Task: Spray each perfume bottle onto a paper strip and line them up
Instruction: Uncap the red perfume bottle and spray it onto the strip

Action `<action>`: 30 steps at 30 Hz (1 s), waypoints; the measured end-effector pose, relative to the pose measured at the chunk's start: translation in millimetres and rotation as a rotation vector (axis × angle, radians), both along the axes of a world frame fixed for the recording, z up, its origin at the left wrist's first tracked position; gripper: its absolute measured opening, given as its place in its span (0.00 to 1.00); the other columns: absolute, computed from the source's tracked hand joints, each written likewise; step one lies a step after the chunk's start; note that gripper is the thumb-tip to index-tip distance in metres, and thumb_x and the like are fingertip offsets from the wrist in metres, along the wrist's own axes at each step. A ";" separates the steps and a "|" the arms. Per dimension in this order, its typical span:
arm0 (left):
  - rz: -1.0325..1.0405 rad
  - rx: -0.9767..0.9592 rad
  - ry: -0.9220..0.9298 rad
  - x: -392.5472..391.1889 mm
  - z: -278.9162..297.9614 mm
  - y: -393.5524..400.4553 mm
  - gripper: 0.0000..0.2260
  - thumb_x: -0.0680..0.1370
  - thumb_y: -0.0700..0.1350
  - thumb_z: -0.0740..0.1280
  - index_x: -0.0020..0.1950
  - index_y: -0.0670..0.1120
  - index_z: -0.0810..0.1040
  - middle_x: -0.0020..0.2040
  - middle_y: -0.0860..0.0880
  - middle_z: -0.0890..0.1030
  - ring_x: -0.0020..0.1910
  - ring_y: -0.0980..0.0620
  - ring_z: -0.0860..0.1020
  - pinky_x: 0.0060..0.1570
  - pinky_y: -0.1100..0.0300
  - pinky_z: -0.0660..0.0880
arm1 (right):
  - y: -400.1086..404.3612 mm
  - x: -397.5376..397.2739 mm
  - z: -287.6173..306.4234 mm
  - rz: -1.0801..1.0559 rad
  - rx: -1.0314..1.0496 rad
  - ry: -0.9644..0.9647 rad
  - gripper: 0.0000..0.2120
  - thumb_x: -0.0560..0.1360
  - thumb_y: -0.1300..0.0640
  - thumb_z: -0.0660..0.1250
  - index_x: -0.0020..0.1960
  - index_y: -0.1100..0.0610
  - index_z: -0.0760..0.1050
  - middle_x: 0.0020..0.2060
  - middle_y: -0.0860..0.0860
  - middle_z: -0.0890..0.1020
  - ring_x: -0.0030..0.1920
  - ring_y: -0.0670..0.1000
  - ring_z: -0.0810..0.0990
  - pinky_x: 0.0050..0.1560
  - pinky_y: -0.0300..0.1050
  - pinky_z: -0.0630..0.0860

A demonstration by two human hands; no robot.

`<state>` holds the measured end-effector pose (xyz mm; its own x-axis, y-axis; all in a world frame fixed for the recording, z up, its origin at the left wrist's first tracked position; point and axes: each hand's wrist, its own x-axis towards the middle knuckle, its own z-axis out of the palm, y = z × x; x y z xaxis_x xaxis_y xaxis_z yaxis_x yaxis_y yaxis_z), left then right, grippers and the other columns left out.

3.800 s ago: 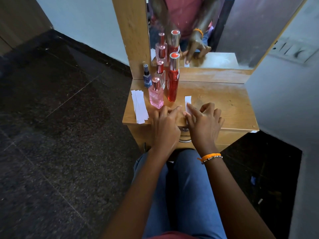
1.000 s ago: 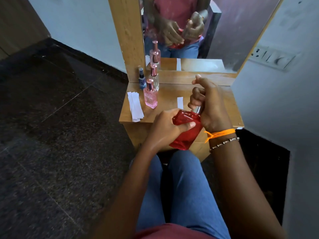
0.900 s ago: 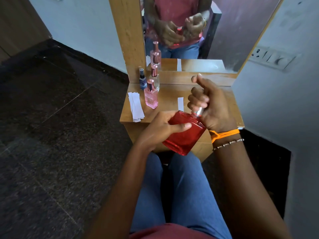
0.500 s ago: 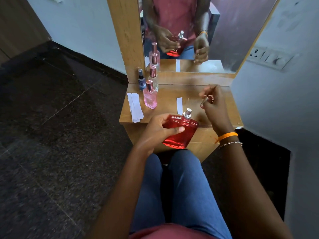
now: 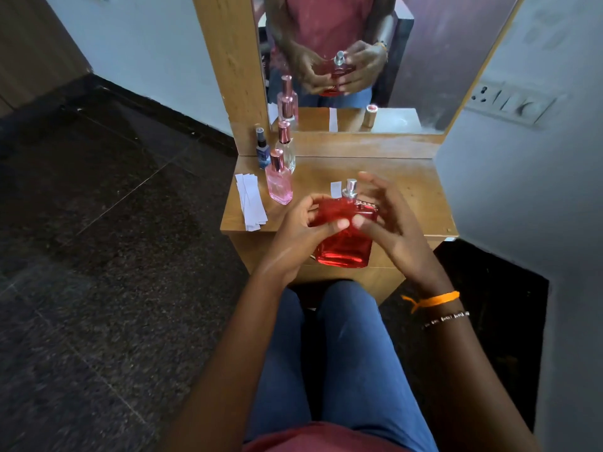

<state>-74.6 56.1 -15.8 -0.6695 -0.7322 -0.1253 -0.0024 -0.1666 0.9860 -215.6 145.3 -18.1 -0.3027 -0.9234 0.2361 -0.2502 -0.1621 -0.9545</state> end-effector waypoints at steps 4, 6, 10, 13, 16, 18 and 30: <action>0.009 -0.085 -0.068 -11.7 4.2 -3.8 0.08 0.77 0.47 0.65 0.54 0.48 0.77 0.52 0.48 0.81 0.51 0.54 0.80 0.49 0.60 0.78 | 5.2 -4.5 -5.3 0.059 0.033 -0.070 0.33 0.71 0.62 0.70 0.70 0.45 0.61 0.62 0.37 0.71 0.57 0.41 0.77 0.54 0.37 0.77; 0.062 -0.245 -0.205 -18.6 4.8 -11.2 0.11 0.80 0.51 0.58 0.49 0.51 0.80 0.53 0.50 0.80 0.52 0.56 0.77 0.51 0.64 0.72 | 9.3 -10.0 -5.8 0.057 0.058 -0.055 0.35 0.71 0.62 0.71 0.73 0.46 0.60 0.66 0.39 0.68 0.58 0.44 0.77 0.55 0.43 0.79; 0.064 -0.566 -0.431 -39.4 -0.3 -30.3 0.12 0.80 0.43 0.57 0.59 0.46 0.77 0.58 0.47 0.75 0.55 0.53 0.74 0.52 0.62 0.69 | 17.0 -19.8 -9.0 0.053 0.103 -0.038 0.37 0.72 0.65 0.71 0.73 0.43 0.59 0.68 0.37 0.66 0.58 0.54 0.77 0.57 0.56 0.79; 0.129 -0.698 -0.664 -58.7 -10.3 -39.3 0.16 0.78 0.39 0.60 0.66 0.44 0.71 0.63 0.44 0.72 0.62 0.45 0.70 0.61 0.52 0.69 | 19.3 -21.1 -8.4 0.071 0.127 -0.051 0.37 0.72 0.65 0.71 0.73 0.43 0.60 0.64 0.31 0.69 0.58 0.52 0.78 0.56 0.56 0.80; 0.155 -0.796 -0.855 -70.5 -16.0 -41.8 0.19 0.77 0.43 0.64 0.67 0.43 0.68 0.66 0.43 0.68 0.65 0.41 0.66 0.60 0.50 0.68 | 19.1 -21.8 -7.2 0.094 0.129 -0.042 0.36 0.72 0.66 0.70 0.74 0.48 0.60 0.55 0.29 0.74 0.51 0.47 0.79 0.54 0.50 0.81; 0.171 -0.808 -0.887 -74.3 -18.1 -43.6 0.18 0.76 0.43 0.65 0.66 0.42 0.69 0.67 0.43 0.68 0.65 0.41 0.65 0.59 0.51 0.68 | 18.1 -21.7 -7.0 0.100 0.130 -0.046 0.35 0.72 0.66 0.70 0.74 0.49 0.60 0.53 0.31 0.76 0.50 0.46 0.79 0.53 0.47 0.81; 0.258 -0.625 -0.510 -69.4 -17.4 -51.5 0.02 0.73 0.36 0.69 0.44 0.41 0.80 0.41 0.45 0.83 0.46 0.47 0.79 0.44 0.52 0.77 | 13.2 -18.4 -10.7 0.067 0.092 -0.125 0.35 0.71 0.68 0.70 0.72 0.49 0.63 0.64 0.40 0.71 0.53 0.48 0.79 0.54 0.47 0.81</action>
<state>-144.0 4.7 -33.2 -0.4433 -0.8894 0.1119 -0.5086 0.3523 0.7856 -234.0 158.5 -28.8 -0.2618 -0.9584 0.1139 -0.1200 -0.0848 -0.9891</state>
